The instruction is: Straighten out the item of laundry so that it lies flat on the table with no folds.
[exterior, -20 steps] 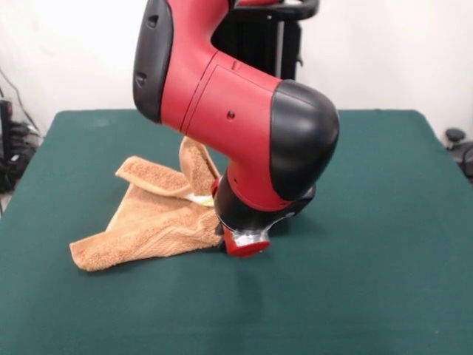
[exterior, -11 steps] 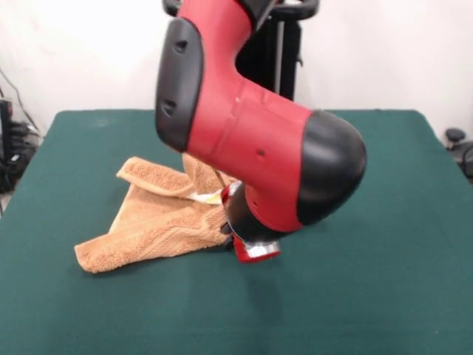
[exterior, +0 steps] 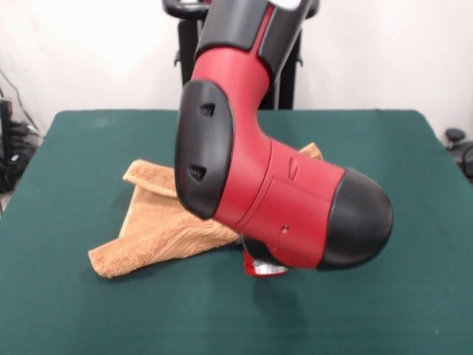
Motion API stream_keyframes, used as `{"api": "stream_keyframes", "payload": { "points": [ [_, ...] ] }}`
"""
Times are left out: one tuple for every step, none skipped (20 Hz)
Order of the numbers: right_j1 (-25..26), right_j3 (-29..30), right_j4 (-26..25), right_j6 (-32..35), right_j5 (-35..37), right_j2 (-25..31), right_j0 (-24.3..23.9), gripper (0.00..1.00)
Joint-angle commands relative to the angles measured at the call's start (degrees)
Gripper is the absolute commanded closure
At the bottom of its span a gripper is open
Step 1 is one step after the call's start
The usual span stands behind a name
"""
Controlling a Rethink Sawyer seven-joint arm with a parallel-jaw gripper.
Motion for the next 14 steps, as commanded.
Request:
{"api": "stream_keyframes", "payload": {
  "points": [
    [12.2, -11.2, 14.4, 25.7, 0.6, -4.9, 0.2, 1.0],
    [12.4, -11.4, 15.6, 25.9, 0.4, -5.8, 0.0, 1.0],
    [12.7, -11.9, 16.8, 26.0, 0.3, -7.0, -0.4, 1.0],
    [12.9, -12.1, 18.0, 26.2, 0.1, -8.2, -0.6, 1.0],
    [13.2, -12.3, 19.2, 26.5, 0.1, -9.4, -0.8, 1.0],
    [13.3, -12.4, 20.3, 26.8, 0.0, -10.3, -0.9, 1.0],
    [13.6, -12.6, 21.6, 27.0, 0.0, -11.6, -1.1, 1.0],
    [13.7, -12.7, 22.4, 27.2, -0.1, -12.2, -1.1, 1.0],
    [13.8, -12.8, 23.5, 27.3, 0.0, -13.4, -1.2, 1.0],
    [13.9, -12.7, 24.4, 27.3, -0.2, -14.1, -1.3, 1.0],
    [14.0, -12.8, 25.4, 27.3, -0.3, -15.1, -1.4, 1.0],
    [14.1, -12.7, 26.4, 27.4, -0.7, -15.8, -1.5, 1.0],
    [14.2, -12.6, 27.3, 27.4, -1.2, -16.6, -1.5, 1.0],
    [14.3, -12.6, 28.3, 27.4, -1.6, -17.3, -1.5, 1.0]
  ]
}}
